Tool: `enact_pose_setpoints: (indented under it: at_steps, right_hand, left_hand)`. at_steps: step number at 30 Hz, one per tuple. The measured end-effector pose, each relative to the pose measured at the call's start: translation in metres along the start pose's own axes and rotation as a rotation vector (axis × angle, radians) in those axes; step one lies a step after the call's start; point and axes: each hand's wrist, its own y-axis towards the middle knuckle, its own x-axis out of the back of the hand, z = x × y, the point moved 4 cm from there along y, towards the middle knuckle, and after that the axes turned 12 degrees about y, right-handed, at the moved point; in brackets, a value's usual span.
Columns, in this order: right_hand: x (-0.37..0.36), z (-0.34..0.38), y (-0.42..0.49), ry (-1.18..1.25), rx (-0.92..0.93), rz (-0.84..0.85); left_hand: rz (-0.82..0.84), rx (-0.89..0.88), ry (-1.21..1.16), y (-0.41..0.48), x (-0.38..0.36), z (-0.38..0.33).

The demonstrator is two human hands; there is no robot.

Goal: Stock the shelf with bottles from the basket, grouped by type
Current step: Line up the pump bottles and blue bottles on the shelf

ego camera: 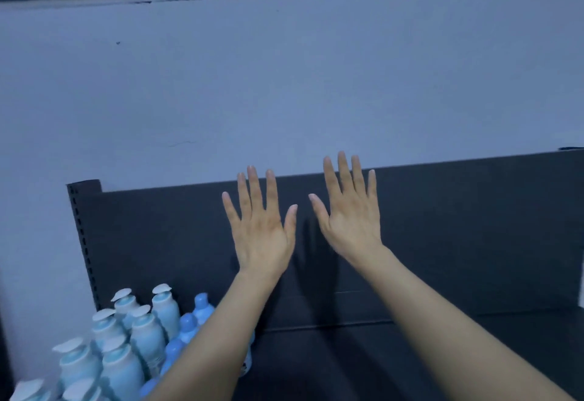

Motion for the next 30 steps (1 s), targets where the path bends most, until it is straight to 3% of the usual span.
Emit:
enact_pose_setpoints:
  at_steps: [10, 24, 30]
  right_hand:
    - [0.088, -0.029, -0.039, -0.24, -0.083, -0.124]
    - [0.243, -0.155, -0.172, -0.597, -0.334, -0.121]
    - [0.299, -0.221, -0.248, -0.636, -0.426, -0.103]
  left_hand:
    - [-0.036, -0.055, -0.299, -0.006, 0.045, -0.066]
    - [0.042, -0.333, -0.737, -0.098, 0.137, -0.267]
    - [0.066, -0.438, -0.826, -0.161, 0.176, -0.362]
